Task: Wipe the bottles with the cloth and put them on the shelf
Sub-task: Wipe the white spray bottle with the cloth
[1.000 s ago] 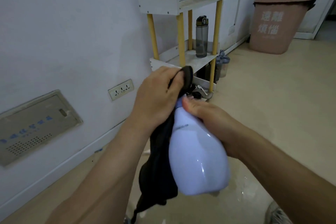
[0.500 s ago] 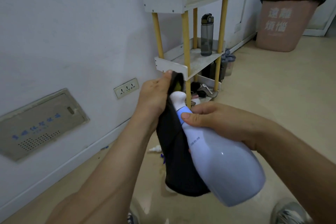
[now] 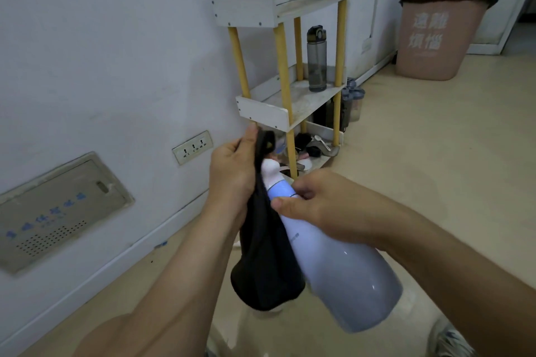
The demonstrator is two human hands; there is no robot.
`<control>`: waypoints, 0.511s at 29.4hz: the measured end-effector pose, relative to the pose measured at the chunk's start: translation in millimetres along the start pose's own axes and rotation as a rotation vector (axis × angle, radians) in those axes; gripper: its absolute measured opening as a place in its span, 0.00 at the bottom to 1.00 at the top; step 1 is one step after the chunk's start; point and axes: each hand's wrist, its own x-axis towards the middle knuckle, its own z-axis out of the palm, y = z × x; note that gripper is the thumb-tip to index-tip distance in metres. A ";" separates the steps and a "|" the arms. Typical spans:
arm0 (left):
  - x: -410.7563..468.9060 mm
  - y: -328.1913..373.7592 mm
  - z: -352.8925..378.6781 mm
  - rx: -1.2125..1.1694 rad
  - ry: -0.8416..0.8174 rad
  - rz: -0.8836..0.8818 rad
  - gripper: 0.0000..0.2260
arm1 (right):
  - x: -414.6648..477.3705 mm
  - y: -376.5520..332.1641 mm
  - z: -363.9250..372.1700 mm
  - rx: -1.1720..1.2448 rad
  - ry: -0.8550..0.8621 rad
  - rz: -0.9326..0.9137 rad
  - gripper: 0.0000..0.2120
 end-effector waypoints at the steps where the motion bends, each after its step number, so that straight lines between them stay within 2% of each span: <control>1: 1.0 2.1 -2.8 -0.067 0.023 -0.028 0.20 | -0.1 -1.2 1.0 -0.075 0.031 -0.030 0.21; 3: -1.3 9.0 -7.5 -0.171 0.032 0.021 0.15 | 1.1 -1.3 1.1 -0.253 0.119 -0.085 0.20; 6: -18.0 22.3 -8.7 -0.111 -0.103 0.287 0.08 | 8.1 3.2 -1.6 -0.480 0.270 -0.103 0.18; 8: -20.6 13.7 -4.8 0.218 -0.207 0.457 0.06 | 11.2 3.4 2.4 -0.576 0.338 -0.118 0.14; 10: -6.0 -9.4 -3.1 0.657 -0.176 0.544 0.06 | 11.3 2.5 10.5 -0.742 0.432 -0.217 0.11; 11: 2.9 -18.5 -3.7 0.748 -0.143 0.507 0.06 | 11.1 3.8 14.5 -0.830 0.494 -0.291 0.12; 12: 9.0 -22.3 -4.2 0.739 -0.130 0.429 0.06 | 10.3 6.6 17.4 -0.859 0.544 -0.320 0.14; 15: 23.9 -30.8 -9.7 0.638 -0.114 0.184 0.10 | 6.4 11.9 26.3 -0.852 0.514 -0.356 0.17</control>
